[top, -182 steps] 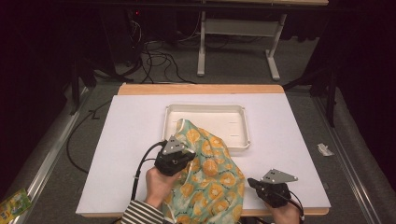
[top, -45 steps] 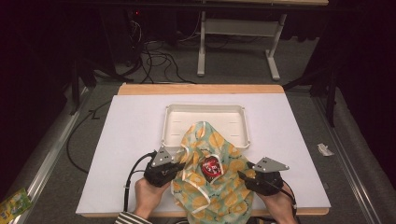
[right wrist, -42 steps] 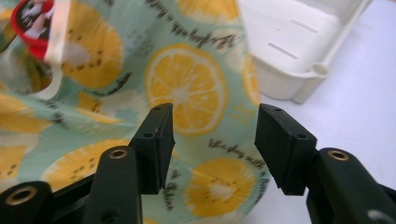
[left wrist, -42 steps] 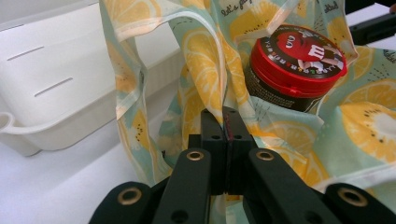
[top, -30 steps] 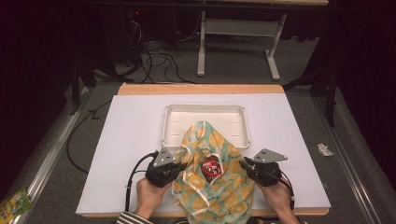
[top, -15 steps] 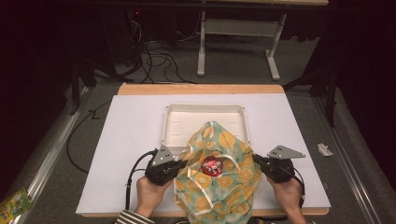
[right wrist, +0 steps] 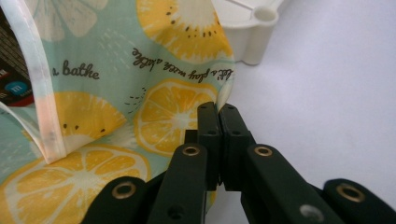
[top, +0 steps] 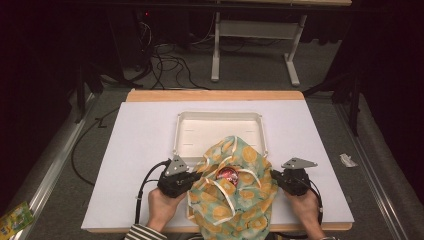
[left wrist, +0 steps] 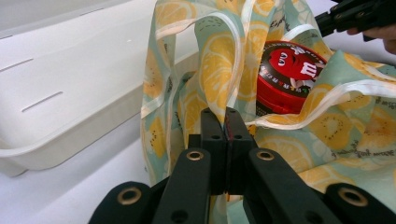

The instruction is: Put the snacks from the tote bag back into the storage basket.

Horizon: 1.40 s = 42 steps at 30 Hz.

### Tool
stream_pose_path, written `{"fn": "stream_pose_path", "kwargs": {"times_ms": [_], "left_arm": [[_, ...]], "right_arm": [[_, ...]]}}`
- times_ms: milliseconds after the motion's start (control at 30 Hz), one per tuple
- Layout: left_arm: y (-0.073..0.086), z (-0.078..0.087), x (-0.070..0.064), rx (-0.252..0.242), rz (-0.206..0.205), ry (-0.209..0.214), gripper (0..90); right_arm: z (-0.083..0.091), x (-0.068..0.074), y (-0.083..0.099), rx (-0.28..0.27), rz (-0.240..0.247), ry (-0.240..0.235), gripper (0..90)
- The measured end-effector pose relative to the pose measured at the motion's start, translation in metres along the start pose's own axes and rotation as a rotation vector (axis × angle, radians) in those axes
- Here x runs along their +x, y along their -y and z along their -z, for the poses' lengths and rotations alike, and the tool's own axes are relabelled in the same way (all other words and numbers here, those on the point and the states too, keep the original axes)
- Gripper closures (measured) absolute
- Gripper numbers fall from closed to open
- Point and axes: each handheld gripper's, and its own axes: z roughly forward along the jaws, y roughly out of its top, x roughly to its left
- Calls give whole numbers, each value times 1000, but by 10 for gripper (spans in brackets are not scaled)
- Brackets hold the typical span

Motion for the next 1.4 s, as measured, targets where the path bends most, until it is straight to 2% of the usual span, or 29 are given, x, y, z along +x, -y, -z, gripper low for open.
{"fn": "stream_pose_path", "kwargs": {"times_ms": [167,300,433,633,700,1000,1100,1233,1300,1400], "left_arm": [[0,0,-1,-1,-1,4,897],[0,1,-1,-5,-1,6,897],[-1,1,-2,-8,-1,8,897],[-1,1,-2,-10,-2,8,897],[-1,1,-2,-13,-1,8,897],[-1,2,-2,-17,1,7,897],[-1,2,-2,-20,2,8,897],[-1,2,-2,-21,2,9,897],[-1,2,-2,-21,2,9,897],[-1,2,-2,-20,2,9,896]], "right_arm": [[4,3,-1,-23,-2,7,821],[22,9,-5,-95,5,2,768],[38,20,-10,-135,50,17,738],[52,40,-14,-170,98,-11,727],[52,46,-15,-173,113,-21,717],[44,64,-19,-171,117,-62,645],[40,67,-21,-148,120,-69,606],[31,65,-23,-129,123,-40,643],[27,62,-25,-109,110,-38,731],[25,61,-27,-101,119,-39,844]]}}
